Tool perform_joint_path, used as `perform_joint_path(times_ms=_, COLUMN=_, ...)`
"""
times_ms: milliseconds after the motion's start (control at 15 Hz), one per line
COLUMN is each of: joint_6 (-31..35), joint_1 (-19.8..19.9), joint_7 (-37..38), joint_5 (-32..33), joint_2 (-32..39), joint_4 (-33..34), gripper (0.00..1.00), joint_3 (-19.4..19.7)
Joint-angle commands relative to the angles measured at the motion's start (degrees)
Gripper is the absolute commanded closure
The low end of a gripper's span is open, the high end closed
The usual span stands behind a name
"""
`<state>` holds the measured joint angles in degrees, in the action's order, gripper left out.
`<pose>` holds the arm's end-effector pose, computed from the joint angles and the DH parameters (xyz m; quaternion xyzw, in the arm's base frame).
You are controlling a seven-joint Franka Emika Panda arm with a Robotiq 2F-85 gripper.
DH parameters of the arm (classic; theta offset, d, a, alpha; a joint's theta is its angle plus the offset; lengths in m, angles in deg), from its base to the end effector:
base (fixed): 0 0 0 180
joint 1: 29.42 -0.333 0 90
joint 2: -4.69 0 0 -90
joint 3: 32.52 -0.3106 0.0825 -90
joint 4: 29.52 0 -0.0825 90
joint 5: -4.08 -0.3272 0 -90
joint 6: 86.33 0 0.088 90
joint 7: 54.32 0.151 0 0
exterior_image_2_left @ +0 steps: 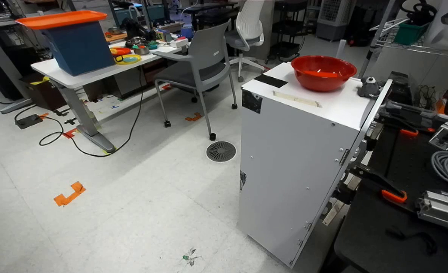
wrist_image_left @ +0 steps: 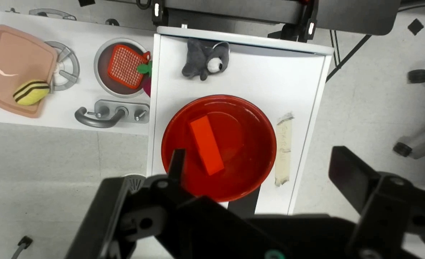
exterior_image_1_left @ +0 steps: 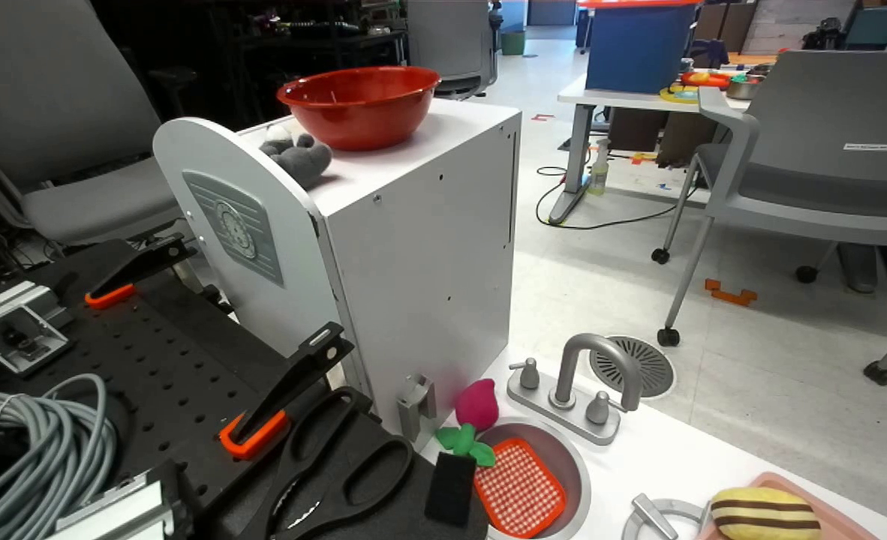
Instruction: Take the block out of the red bowl on top of the cabinet
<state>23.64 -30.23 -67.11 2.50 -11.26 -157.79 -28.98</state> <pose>0.4094 -0.0175 0.4518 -0.9960 -0.0840 0.0178 0.0239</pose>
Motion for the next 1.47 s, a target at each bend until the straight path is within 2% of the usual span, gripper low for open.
perform_joint_path(times_ms=0, joint_6=-0.24, joint_1=-0.03, joint_7=-2.69, joint_5=-1.27, joint_2=2.76, joint_4=0.24, gripper=0.0, joint_3=0.27)
perform_joint_path(times_ms=667, joint_6=0.24, joint_1=0.74, joint_7=-3.8, joint_5=-1.42, joint_2=7.46, joint_4=-0.48, gripper=0.0, joint_3=0.16)
perform_joint_path(times_ms=800, joint_6=2.87, joint_1=0.83, joint_7=-4.87, joint_5=-0.94, joint_2=7.2, joint_4=-1.25, gripper=0.0, joint_3=0.12)
perform_joint_path(times_ms=1067, joint_6=14.37, joint_1=0.39, joint_7=-11.46, joint_5=-2.25, joint_2=6.27, joint_4=-3.55, gripper=0.0, joint_3=0.4)
perform_joint_path(times_ms=1200, joint_6=18.81, joint_1=0.06, joint_7=-14.84, joint_5=-4.52, joint_2=6.42, joint_4=-4.3, gripper=0.0, joint_3=0.68)
perform_joint_path(times_ms=1400, joint_6=21.92, joint_1=-0.4, joint_7=-20.02, joint_5=-9.33, joint_2=7.42, joint_4=-5.11, gripper=0.0, joint_3=1.07)
